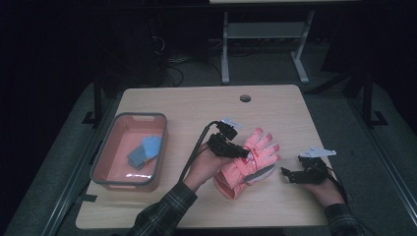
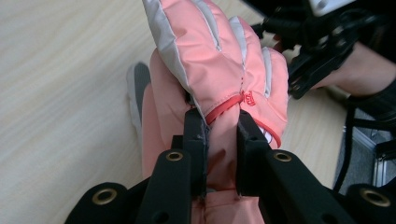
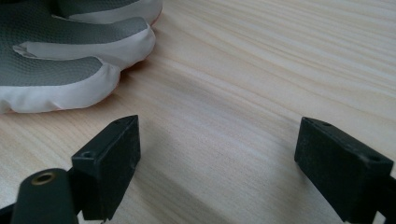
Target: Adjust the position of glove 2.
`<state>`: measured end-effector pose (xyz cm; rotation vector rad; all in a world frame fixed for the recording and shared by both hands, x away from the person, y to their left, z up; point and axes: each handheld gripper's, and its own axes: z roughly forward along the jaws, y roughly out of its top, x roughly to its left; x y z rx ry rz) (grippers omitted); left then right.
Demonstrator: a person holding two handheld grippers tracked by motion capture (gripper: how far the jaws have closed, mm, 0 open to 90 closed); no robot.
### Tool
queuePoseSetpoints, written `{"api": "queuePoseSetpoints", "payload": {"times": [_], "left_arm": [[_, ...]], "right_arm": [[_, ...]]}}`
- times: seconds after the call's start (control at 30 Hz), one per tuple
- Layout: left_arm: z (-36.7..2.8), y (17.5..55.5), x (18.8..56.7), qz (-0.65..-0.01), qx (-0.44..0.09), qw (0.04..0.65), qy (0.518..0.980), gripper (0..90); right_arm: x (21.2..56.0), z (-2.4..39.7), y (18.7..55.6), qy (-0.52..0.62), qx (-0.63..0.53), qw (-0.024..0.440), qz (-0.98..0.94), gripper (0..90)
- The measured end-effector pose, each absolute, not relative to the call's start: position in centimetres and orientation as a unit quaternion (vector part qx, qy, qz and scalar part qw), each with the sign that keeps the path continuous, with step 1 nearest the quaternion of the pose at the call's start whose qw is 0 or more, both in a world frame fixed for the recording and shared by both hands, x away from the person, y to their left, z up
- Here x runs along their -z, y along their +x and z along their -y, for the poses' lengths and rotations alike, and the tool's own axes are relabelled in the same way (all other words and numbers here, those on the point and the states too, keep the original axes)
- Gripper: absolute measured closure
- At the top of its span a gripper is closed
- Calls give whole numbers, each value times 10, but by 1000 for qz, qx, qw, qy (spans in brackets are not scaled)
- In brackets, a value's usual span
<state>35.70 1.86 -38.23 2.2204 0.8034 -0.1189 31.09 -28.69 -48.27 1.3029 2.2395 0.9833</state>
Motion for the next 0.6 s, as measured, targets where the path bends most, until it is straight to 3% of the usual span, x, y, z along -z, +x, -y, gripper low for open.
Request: {"api": "queuePoseSetpoints", "payload": {"times": [0.17, 0.3, 0.47, 0.6], "left_arm": [[-16, 359, 392, -315, 40, 374, 872, 685], [-16, 359, 390, -307, 33, 376, 874, 515], [-20, 360, 389, -301, 20, 377, 876, 422], [-26, 360, 382, -293, 13, 386, 874, 401]], "right_arm": [[483, 287, 311, 463, -349, 184, -794, 141], [483, 287, 311, 463, -349, 184, -794, 140], [483, 287, 311, 463, -349, 184, -794, 140], [483, 287, 311, 463, -349, 184, -794, 141]]}}
